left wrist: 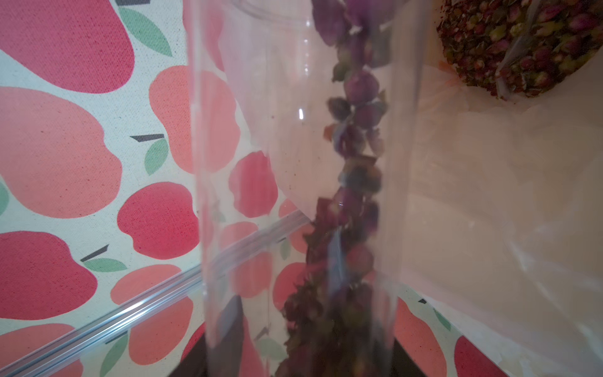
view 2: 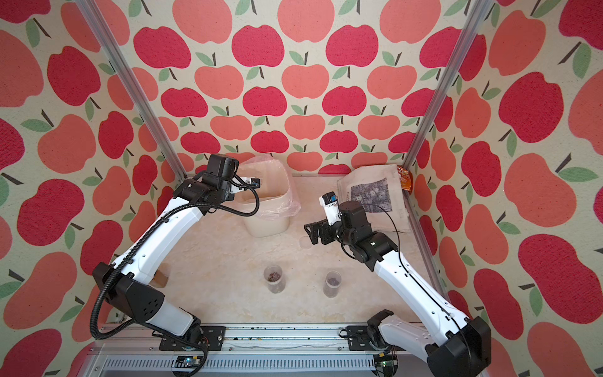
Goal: Empty the moldy dried flower tea in the jars
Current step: Pour the moldy dried flower tea into the trash bin.
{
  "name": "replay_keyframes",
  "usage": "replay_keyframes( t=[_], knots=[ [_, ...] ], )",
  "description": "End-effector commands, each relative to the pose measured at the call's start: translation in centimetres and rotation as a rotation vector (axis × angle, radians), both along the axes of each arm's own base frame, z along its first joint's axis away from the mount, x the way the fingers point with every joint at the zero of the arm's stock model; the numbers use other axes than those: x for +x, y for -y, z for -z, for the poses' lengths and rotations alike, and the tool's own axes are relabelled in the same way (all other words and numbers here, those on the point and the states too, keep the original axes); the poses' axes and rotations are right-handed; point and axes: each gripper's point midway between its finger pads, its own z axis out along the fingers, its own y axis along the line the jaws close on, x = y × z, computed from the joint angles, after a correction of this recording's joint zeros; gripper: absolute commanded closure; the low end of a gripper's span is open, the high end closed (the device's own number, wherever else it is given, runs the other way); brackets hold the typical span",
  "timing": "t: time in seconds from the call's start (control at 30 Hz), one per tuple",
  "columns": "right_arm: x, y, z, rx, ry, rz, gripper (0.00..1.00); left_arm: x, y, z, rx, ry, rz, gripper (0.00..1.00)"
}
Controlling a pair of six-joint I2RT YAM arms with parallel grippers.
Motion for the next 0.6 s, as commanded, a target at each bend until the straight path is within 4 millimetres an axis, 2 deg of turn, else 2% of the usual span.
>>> replay_keyframes(
  t=[0.0,0.57],
  knots=[
    [-0.2,-0.1,0.6,-0.007,-0.005,-0.022,0.01,0.7,0.0,-1.2,0.053,0.045,0.000,0.96],
    [-0.4,-0.2,1.1,-0.007,-0.024,-0.030,0.01,1.9,0.5,-0.8,0.223,0.055,0.051,0.98]
  ],
)
